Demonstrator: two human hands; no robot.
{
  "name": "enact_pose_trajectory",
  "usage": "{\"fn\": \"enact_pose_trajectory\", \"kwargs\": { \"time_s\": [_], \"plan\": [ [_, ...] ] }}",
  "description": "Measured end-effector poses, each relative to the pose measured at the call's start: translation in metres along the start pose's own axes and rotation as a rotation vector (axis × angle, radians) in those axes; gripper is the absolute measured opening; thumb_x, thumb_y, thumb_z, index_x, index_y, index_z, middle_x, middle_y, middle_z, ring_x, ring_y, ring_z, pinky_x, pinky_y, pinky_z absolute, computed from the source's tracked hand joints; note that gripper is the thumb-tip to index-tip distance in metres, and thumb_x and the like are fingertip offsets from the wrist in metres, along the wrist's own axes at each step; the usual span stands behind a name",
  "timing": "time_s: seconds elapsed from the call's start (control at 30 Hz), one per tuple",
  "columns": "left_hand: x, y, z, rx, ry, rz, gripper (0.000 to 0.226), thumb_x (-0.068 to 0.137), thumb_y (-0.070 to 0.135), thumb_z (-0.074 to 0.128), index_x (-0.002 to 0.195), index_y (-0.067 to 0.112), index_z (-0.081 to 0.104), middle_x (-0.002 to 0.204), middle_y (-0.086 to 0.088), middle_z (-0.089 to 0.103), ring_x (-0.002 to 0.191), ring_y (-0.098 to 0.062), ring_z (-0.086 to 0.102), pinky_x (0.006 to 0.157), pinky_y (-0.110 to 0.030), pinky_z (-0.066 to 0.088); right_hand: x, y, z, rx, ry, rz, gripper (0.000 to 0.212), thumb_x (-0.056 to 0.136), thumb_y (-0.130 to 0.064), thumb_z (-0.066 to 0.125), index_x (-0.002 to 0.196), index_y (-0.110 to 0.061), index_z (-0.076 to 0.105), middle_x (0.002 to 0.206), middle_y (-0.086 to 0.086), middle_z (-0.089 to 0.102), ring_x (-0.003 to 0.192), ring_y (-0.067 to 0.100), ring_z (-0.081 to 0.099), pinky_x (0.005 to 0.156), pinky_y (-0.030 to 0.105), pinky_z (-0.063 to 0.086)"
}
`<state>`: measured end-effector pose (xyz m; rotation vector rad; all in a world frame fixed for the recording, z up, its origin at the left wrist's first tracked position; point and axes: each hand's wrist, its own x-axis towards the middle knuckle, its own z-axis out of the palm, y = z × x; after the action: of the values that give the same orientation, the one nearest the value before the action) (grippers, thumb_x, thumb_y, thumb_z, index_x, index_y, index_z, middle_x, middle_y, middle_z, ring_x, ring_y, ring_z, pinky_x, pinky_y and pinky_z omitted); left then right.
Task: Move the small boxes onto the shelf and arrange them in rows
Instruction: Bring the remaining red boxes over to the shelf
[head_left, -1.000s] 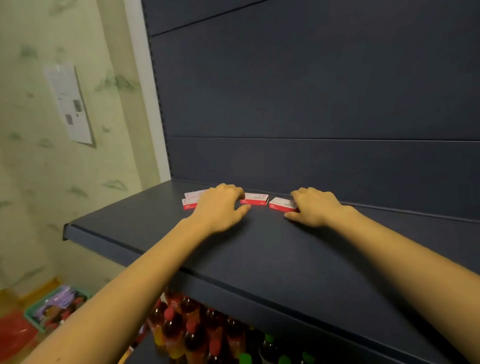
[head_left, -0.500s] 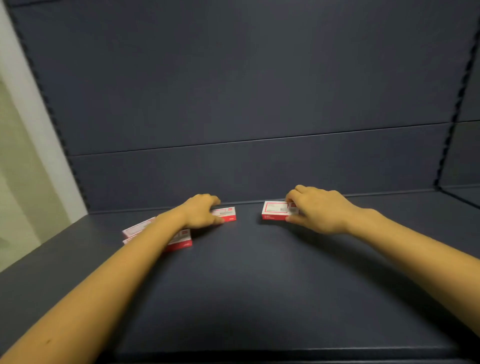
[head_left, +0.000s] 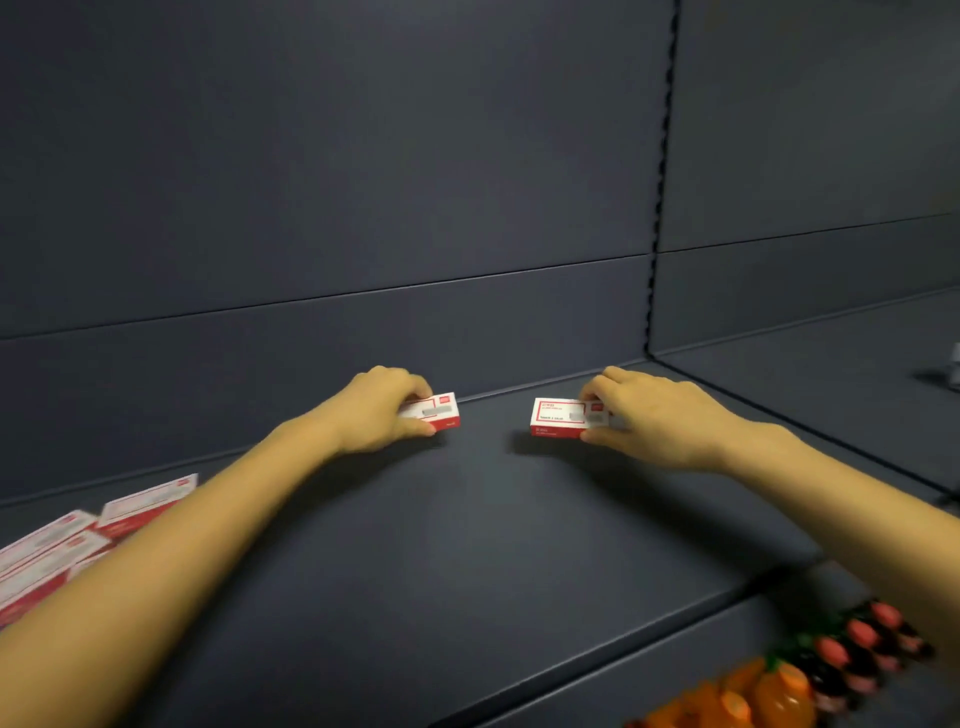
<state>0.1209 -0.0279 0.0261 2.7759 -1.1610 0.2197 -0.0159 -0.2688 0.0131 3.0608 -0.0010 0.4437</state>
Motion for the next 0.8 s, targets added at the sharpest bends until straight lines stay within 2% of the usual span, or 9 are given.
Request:
{"fn": "enact_pose_trajectory", "kwargs": {
  "time_s": [0.17, 0.37, 0.47, 0.63, 0.73, 0.8],
  "plan": [
    [0.040, 0.094, 0.002, -0.051, 0.058, 0.230, 0.041, 0.083, 0.034, 0.065, 0.117, 0.013, 0.058, 0.114, -0.005, 0.061, 0.098, -0.021, 0.054, 0.078, -0.025, 0.039, -0.056, 0.070, -0.021, -0.002, 0.010, 0.178, 0.041, 0.091, -0.048, 0.048, 0.123, -0.022, 0.044, 0.124, -0.002, 0.049, 0.106, 0.019, 0.053, 0.074, 0.030, 0.040],
    [0.070, 0.205, 0.009, -0.134, 0.098, 0.401, 0.040, 0.083, 0.034, 0.065, 0.117, 0.014, 0.059, 0.114, -0.004, 0.061, 0.099, -0.019, 0.054, 0.081, -0.026, 0.041, -0.125, 0.146, -0.044, -0.071, 0.020, 0.322, 0.040, 0.090, -0.049, 0.047, 0.121, -0.023, 0.045, 0.123, -0.002, 0.049, 0.111, 0.022, 0.052, 0.074, 0.031, 0.036],
    [0.086, 0.268, 0.015, -0.156, 0.106, 0.457, 0.040, 0.083, 0.034, 0.065, 0.117, 0.015, 0.059, 0.114, -0.003, 0.060, 0.099, -0.019, 0.054, 0.083, -0.027, 0.042, -0.166, 0.192, -0.056, -0.066, 0.019, 0.383, 0.039, 0.090, -0.046, 0.049, 0.121, -0.023, 0.046, 0.124, -0.001, 0.049, 0.114, 0.023, 0.050, 0.079, 0.034, 0.038],
    [0.113, 0.372, 0.030, -0.186, 0.112, 0.533, 0.039, 0.081, 0.035, 0.066, 0.114, 0.015, 0.061, 0.109, -0.002, 0.062, 0.088, -0.014, 0.051, 0.075, -0.025, 0.038, -0.233, 0.269, -0.068, -0.073, 0.019, 0.463, 0.040, 0.089, -0.046, 0.051, 0.121, -0.021, 0.046, 0.125, -0.001, 0.050, 0.114, 0.022, 0.049, 0.082, 0.038, 0.043],
    [0.128, 0.430, 0.042, -0.210, 0.114, 0.556, 0.041, 0.080, 0.036, 0.067, 0.114, 0.014, 0.060, 0.112, -0.004, 0.062, 0.097, -0.021, 0.055, 0.083, -0.033, 0.045, -0.273, 0.316, -0.070, -0.085, 0.005, 0.526, 0.042, 0.089, -0.045, 0.052, 0.123, -0.022, 0.046, 0.122, -0.001, 0.050, 0.113, 0.019, 0.047, 0.080, 0.036, 0.042],
    [0.138, 0.465, 0.048, -0.225, 0.131, 0.576, 0.040, 0.080, 0.036, 0.067, 0.113, 0.014, 0.061, 0.113, -0.005, 0.063, 0.100, -0.023, 0.056, 0.085, -0.035, 0.045, -0.296, 0.344, -0.070, -0.085, -0.009, 0.565, 0.040, 0.089, -0.045, 0.053, 0.122, -0.023, 0.047, 0.120, -0.001, 0.050, 0.110, 0.018, 0.047, 0.077, 0.035, 0.042]
  ]
}}
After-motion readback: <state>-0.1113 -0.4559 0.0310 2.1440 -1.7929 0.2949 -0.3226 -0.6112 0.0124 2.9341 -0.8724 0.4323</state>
